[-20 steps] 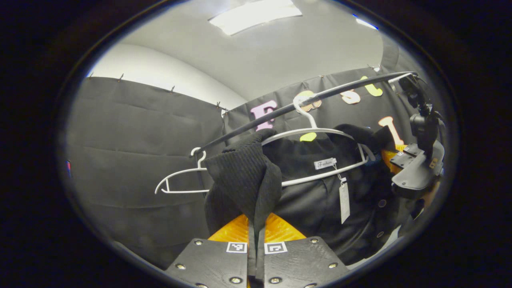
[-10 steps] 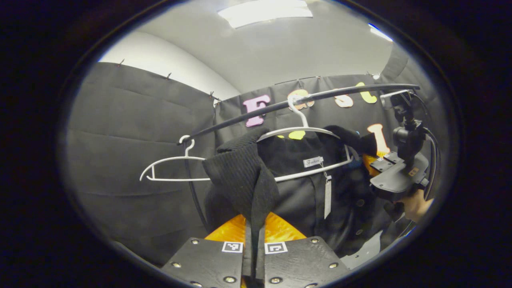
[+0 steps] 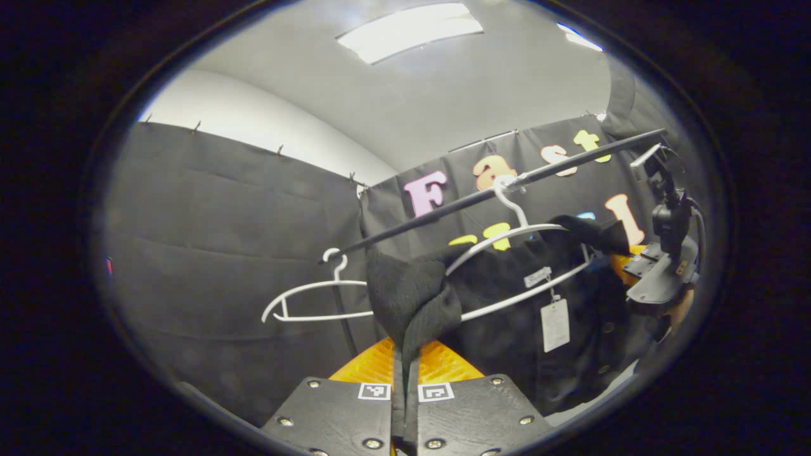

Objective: Grasp the clothes on the hanger with both hands and then place them into the laundry hamper below.

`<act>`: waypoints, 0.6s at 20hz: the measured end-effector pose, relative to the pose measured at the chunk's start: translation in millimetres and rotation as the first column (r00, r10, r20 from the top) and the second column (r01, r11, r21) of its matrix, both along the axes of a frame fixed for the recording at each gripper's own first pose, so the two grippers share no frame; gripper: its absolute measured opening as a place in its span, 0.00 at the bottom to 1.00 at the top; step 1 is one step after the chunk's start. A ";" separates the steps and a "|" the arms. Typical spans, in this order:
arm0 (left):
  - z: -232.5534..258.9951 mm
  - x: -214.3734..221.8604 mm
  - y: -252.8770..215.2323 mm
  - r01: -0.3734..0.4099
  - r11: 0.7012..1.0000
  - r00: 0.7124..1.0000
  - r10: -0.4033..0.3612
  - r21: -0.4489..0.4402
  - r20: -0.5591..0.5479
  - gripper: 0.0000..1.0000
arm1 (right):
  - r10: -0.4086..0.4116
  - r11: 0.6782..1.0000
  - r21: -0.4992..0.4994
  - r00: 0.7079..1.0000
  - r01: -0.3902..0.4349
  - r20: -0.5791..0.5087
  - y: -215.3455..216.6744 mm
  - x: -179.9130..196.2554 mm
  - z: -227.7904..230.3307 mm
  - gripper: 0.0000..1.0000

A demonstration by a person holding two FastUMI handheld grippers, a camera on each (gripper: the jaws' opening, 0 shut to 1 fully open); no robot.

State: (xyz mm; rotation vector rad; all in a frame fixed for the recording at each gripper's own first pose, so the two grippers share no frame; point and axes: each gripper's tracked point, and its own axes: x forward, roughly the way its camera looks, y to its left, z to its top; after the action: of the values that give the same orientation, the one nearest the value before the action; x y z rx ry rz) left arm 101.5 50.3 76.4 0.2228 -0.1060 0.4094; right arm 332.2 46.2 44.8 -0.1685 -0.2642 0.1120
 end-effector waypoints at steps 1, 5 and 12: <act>8.1 3.5 8.7 -0.019 1.000 1.000 0.019 0.007 0.018 0.01 | -0.012 1.000 0.008 1.000 0.012 0.015 -4.9 4.9 3.6 0.01; 33.6 17.3 51.5 -0.083 0.996 0.993 0.080 0.031 0.086 0.00 | -0.038 0.998 0.059 0.998 0.035 0.053 -16.7 26.6 20.0 0.01; 53.1 57.0 101.5 -0.114 0.993 0.982 0.113 -0.002 0.153 0.00 | 0.035 0.968 0.249 0.999 -0.028 -0.022 -21.5 75.6 17.5 0.01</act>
State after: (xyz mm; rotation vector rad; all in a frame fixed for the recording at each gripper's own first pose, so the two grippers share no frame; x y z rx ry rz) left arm 158.5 151.8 129.5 0.2048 -0.2460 0.5396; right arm 407.7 24.7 62.2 0.0865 -0.2525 0.1118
